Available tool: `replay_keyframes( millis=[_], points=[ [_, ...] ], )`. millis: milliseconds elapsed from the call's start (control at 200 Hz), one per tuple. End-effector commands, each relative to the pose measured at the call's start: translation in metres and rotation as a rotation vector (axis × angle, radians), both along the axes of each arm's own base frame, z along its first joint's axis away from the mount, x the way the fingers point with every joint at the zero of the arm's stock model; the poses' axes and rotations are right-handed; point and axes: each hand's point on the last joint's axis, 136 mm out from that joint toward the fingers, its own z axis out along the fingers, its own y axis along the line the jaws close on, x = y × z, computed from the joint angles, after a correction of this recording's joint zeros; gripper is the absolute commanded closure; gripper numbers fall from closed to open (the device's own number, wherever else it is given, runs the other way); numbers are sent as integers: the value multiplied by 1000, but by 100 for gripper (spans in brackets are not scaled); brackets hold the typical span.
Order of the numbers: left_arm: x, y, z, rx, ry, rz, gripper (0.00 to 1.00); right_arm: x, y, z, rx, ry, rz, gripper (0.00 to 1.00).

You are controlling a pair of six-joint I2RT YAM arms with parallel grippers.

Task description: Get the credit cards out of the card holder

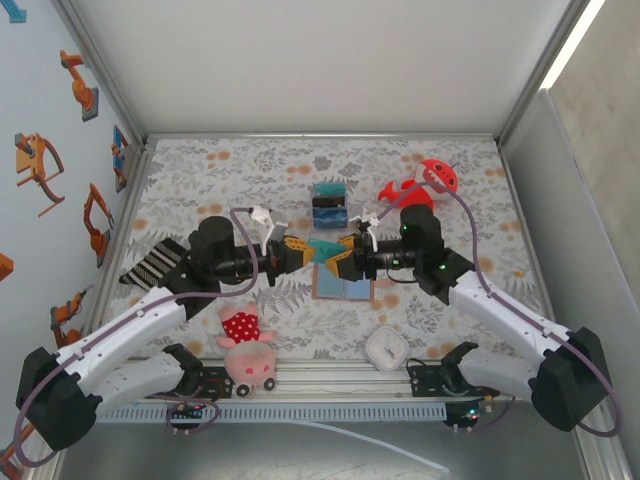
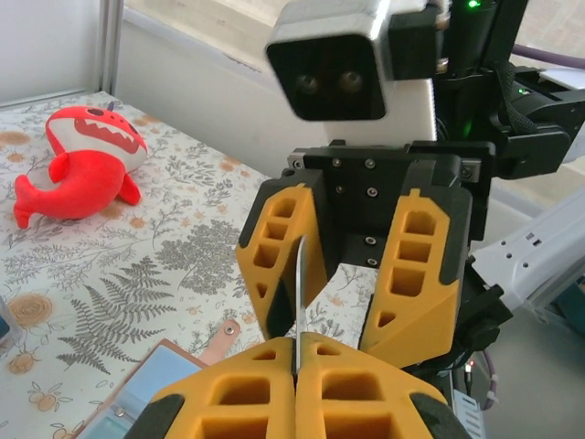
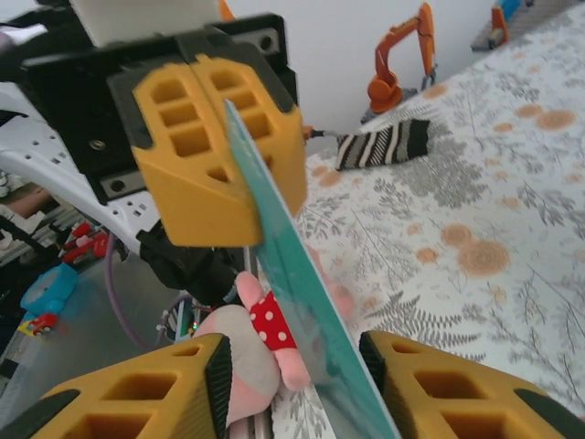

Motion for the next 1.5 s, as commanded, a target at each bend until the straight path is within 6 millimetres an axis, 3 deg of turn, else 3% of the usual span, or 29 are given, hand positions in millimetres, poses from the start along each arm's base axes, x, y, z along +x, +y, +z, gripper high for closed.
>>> replay_keyframes(
  millis=[0, 356, 431, 521, 596, 716, 906, 1202, 1497],
  points=[
    [5, 1, 9, -52, 9, 26, 100, -7, 4, 21, 89, -34, 65, 64],
    [15, 6, 11, -74, 23, 79, 100, -10, -1, 20, 57, -53, 45, 100],
    [15, 7, 9, -40, 15, 76, 82, -7, -5, 16, 13, -64, 10, 100],
    [13, 11, 9, 37, -21, 67, 48, -5, -9, 8, -54, -70, -12, 100],
    [10, 14, 14, 97, -77, 50, 38, -6, -12, 3, -111, -67, -16, 100],
    [6, 17, 22, 176, -171, 7, 37, -7, -16, -7, -205, -58, -8, 100],
    [6, 11, 15, 296, -240, -94, 38, -10, -18, -13, -297, -55, 24, 100],
    [4, -7, 1, 375, -211, -269, 46, -10, -17, -13, -343, -70, 61, 100],
    [-3, -19, -13, 393, -188, -371, 46, -12, -15, -12, -332, -76, 79, 100]
  ],
)
